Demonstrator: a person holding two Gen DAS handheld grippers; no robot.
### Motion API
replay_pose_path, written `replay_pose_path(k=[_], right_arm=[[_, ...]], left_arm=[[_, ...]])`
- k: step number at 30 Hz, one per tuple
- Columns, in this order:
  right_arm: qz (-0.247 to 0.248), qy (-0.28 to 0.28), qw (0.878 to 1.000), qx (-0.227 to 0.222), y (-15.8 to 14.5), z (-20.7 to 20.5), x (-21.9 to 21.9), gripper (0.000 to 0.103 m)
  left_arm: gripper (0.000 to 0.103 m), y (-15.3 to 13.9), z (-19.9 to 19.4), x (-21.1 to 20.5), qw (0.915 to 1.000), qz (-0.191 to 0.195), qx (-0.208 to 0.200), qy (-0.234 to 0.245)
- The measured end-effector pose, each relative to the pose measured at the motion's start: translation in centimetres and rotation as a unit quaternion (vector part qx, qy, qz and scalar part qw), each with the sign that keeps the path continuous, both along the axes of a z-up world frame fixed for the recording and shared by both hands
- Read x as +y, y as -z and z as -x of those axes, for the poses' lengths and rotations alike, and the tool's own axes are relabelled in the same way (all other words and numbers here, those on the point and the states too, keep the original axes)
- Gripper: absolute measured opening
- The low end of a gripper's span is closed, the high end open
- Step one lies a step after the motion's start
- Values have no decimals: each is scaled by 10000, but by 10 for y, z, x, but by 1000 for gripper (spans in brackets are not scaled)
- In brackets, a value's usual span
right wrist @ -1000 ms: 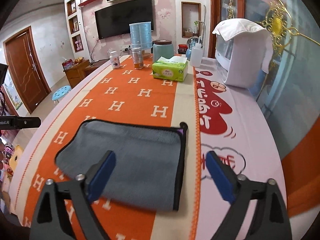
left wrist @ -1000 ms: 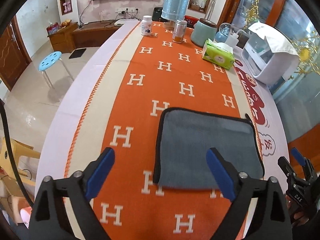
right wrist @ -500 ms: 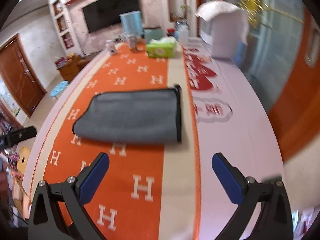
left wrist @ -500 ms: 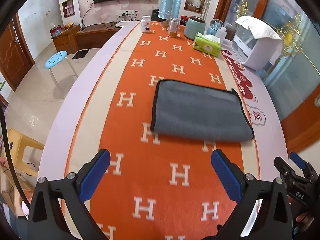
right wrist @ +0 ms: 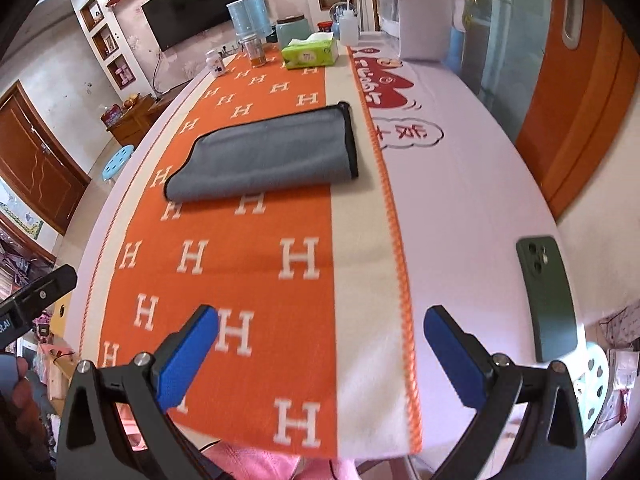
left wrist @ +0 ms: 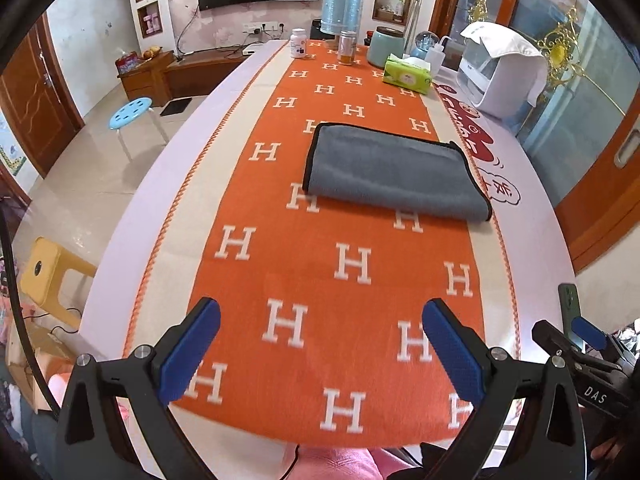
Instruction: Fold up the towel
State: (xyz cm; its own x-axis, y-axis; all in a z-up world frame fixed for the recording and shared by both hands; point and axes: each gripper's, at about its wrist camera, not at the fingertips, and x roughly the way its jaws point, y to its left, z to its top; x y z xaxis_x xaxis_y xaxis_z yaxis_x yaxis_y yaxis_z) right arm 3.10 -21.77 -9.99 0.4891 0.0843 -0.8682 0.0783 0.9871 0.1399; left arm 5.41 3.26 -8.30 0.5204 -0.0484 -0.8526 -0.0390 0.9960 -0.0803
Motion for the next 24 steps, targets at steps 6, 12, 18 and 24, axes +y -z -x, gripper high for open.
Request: replay_pose_path(k=[6,12,18,24], right_arm=[[-65,-214,9997,-50,-20,18,14,103],[-134,-247,9994,-211,-49,27,26,103],[-208,-204,9990,-335,-79,35,36,103],[152,-13,9980,-608,-96,51,49,103]], left_arm=[[101,-19,30,-5,9999,33,-87,71],[101,-41,39,-10,9992,60,-262,282],[101,-60,38,-10,9984,63,-296,485],[101,-74,38,-1,9979,-169,-517,354]])
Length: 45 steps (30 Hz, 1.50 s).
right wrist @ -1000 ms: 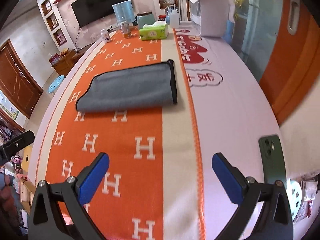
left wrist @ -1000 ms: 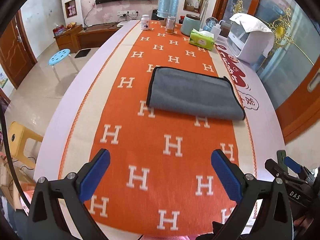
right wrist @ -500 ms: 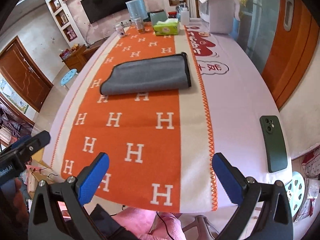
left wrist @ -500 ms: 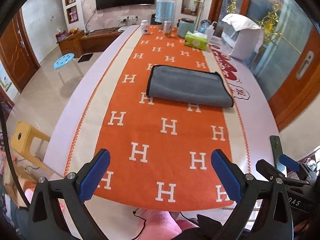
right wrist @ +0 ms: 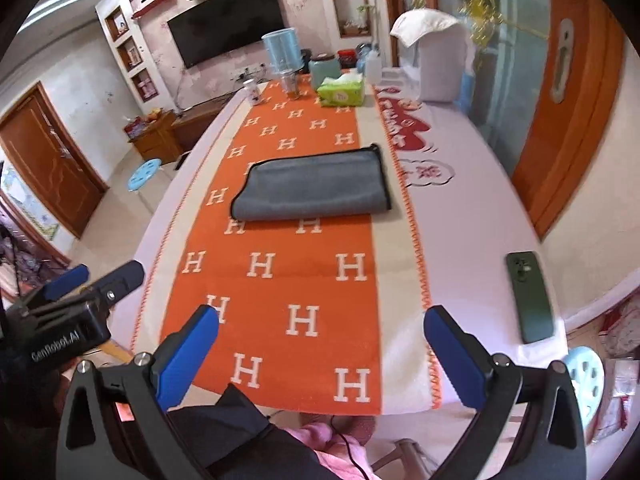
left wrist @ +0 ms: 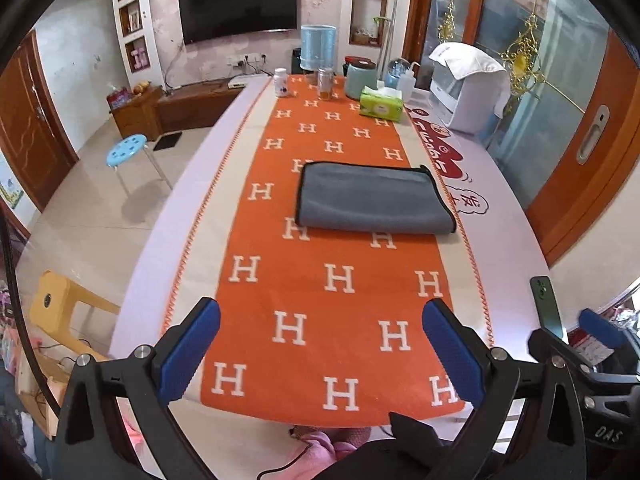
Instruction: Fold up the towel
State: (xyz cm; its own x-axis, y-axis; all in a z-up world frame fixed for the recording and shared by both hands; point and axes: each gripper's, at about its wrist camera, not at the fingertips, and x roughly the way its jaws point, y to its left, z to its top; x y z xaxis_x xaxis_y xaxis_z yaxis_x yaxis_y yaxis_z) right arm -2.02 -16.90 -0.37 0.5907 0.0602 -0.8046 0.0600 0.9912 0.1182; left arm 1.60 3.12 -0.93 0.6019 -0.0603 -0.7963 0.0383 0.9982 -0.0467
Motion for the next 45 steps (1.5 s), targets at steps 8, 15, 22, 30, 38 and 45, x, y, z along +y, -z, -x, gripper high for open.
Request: replay_pose_path(k=[8,15,22,30,38,45], right_arm=[[64,83,9999,-81,2,7,10,103],[65,99,9999,-63,5,10,12,103],[77,98,9999,-23,7,8,13,103],[96,74,9999,12,8,6,13,103],[84,88,9999,2,8,5,13,103],[69,108,9999,-6,11,3,11,103]], left_arm=[[101,3,4,4,9998,-211,-45,-57],[102,6,7,2,9995,-299,-80,-74],[102,6,6,1,9995,-270,-125,-58],[102,5,5,-4,9997,-220,-130,25],[102,1,4,-7,9994,-243,-226,47],[102,-1,2,-10,9991,-278,-316,95]])
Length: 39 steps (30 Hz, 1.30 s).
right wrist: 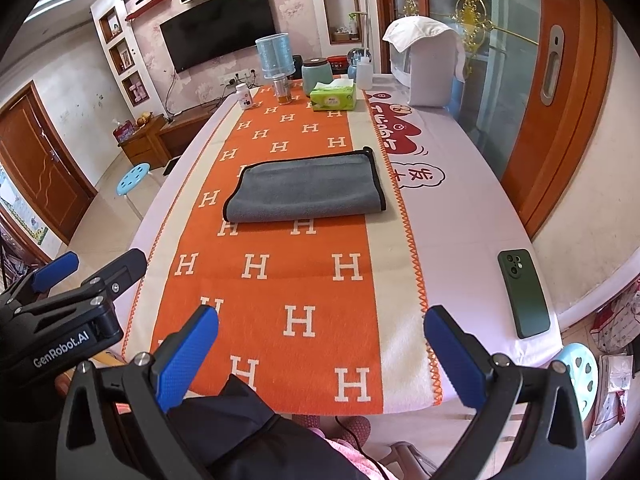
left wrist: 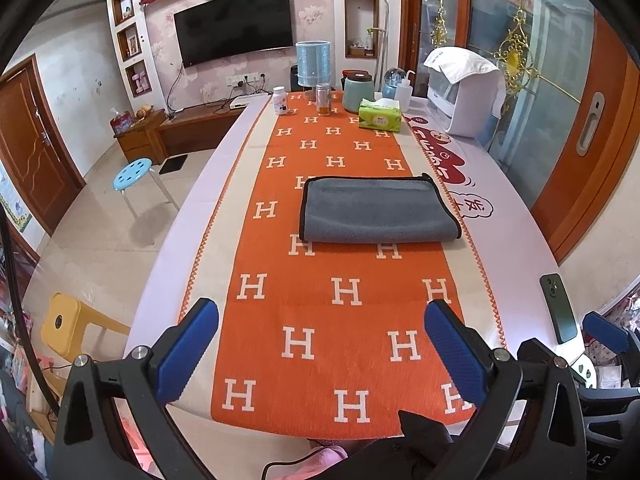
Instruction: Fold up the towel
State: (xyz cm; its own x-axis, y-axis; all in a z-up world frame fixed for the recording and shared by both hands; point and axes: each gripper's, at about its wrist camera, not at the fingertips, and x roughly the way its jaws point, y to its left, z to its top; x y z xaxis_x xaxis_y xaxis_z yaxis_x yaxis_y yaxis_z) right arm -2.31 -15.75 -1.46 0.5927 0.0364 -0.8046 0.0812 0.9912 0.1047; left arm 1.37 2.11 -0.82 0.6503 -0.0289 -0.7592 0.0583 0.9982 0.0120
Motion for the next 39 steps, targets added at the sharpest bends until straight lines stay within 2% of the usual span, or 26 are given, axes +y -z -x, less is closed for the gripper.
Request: replay_pose_path(k=[39], right_arm=[[-18,4,10000,15,1,-1,-2,103]], left_arm=[[102,-10,-6,-3,9999,-54,-112,62]])
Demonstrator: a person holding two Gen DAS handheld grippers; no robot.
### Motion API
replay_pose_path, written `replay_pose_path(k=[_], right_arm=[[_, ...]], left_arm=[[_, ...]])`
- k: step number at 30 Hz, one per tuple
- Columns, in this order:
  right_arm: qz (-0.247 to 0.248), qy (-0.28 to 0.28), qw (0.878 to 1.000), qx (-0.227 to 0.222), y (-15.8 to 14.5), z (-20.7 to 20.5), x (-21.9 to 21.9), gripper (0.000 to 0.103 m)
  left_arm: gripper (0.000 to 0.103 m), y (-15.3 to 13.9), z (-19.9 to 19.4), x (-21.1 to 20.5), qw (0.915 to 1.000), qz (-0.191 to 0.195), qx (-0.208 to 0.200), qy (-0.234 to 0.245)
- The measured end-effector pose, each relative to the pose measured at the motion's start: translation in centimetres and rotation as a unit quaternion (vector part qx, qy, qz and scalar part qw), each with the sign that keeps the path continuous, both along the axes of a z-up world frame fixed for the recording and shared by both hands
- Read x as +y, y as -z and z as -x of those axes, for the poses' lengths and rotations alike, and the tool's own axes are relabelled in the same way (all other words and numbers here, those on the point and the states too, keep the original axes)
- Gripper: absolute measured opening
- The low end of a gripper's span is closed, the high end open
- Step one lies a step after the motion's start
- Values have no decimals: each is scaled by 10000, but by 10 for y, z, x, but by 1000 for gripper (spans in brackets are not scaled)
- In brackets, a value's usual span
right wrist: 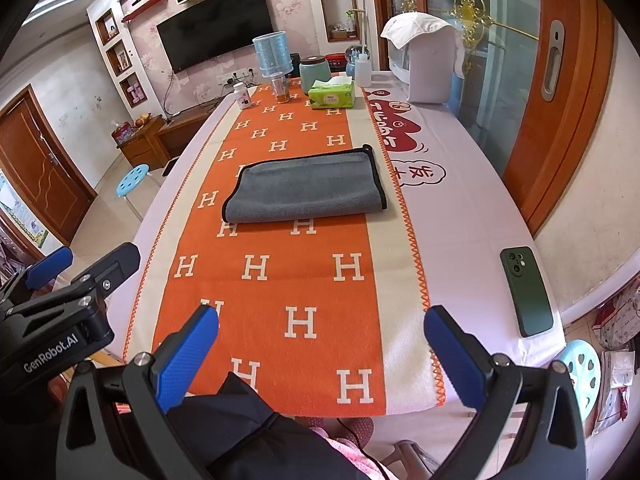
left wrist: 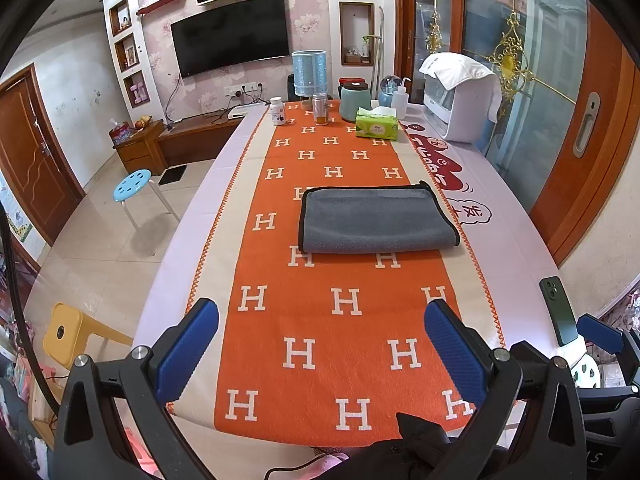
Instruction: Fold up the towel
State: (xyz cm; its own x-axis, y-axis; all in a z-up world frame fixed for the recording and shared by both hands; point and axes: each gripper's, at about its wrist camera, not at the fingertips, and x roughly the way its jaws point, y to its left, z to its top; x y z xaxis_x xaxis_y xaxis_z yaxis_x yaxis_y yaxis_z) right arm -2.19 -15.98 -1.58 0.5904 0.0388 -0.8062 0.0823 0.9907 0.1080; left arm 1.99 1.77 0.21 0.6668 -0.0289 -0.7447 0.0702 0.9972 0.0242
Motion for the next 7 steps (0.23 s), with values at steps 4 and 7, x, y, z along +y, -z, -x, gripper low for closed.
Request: replay_pose_path(k=[4,7], right_arm=[[2,11,10000,7,1,0,0,103],[1,38,10000,22,3,-1,-1,103]], left_arm=[[102,0,0,0,10000,0,1,-3],[102,0,0,-1,10000,1,-1,-7]])
